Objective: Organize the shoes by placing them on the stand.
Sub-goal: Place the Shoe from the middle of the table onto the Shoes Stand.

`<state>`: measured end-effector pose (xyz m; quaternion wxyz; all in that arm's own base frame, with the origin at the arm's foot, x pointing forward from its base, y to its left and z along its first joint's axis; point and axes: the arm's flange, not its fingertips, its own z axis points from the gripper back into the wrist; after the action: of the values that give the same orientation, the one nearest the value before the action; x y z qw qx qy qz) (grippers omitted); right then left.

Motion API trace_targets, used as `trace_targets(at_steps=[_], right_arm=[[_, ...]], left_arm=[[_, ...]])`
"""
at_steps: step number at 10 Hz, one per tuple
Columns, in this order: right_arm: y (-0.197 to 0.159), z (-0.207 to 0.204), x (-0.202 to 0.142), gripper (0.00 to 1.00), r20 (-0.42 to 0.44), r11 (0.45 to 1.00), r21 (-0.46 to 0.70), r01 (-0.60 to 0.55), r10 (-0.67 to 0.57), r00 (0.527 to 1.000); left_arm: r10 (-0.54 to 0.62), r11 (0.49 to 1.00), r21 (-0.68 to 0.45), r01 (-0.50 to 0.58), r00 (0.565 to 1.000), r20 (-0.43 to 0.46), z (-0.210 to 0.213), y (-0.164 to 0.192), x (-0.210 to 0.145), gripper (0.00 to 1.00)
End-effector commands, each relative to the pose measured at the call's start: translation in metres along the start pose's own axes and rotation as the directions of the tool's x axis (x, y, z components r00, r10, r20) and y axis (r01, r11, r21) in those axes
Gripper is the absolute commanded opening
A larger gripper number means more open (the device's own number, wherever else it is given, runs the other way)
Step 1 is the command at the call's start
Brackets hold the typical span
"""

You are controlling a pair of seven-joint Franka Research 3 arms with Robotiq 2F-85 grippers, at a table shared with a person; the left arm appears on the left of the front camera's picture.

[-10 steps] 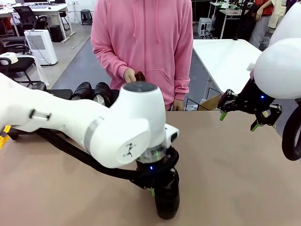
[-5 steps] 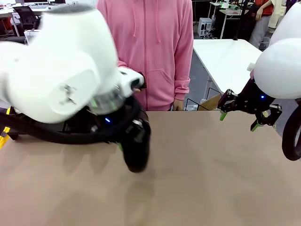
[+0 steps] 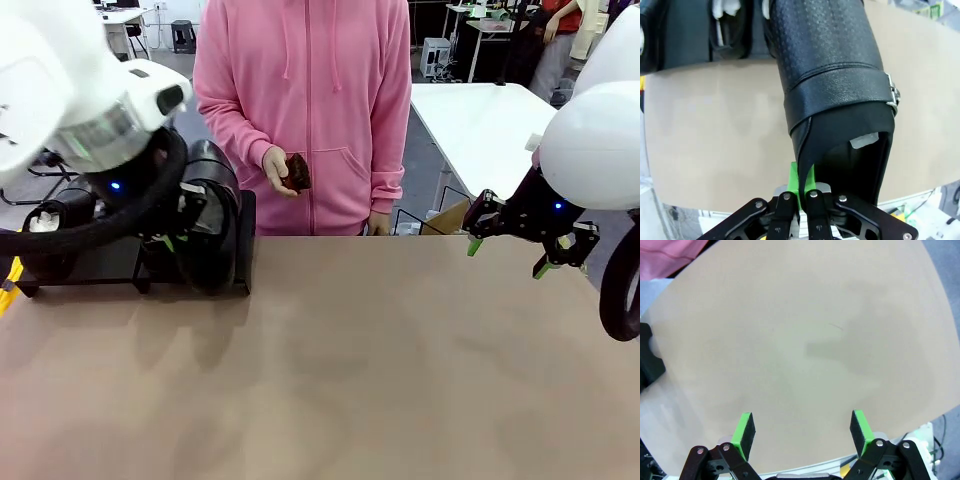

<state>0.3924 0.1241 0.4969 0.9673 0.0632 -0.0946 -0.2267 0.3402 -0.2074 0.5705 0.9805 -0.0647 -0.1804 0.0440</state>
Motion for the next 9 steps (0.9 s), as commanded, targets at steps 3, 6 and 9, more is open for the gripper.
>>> trace_targets(at_steps=[3, 6, 9], right_arm=[[-0.0012, 0.0008, 0.0011, 1.00, 0.000, 1.000, 0.013, -0.017, 0.017, 1.000], [-0.0012, 0.0008, 0.0011, 1.00, 0.000, 1.000, 0.013, -0.017, 0.017, 1.000], [-0.0012, 0.0008, 0.0011, 1.00, 0.000, 1.000, 0.013, -0.017, 0.017, 1.000]], left_arm=[[-0.026, 1.000, 0.010, 0.026, 1.000, -0.016, -0.0083, -0.0116, -0.0054, 0.00], [-0.026, 1.000, 0.010, 0.026, 1.000, -0.016, -0.0083, -0.0116, -0.0054, 0.00], [-0.026, 0.999, 0.034, 0.025, 0.999, 0.040, -0.0160, -0.0076, -0.0031, 0.00]])
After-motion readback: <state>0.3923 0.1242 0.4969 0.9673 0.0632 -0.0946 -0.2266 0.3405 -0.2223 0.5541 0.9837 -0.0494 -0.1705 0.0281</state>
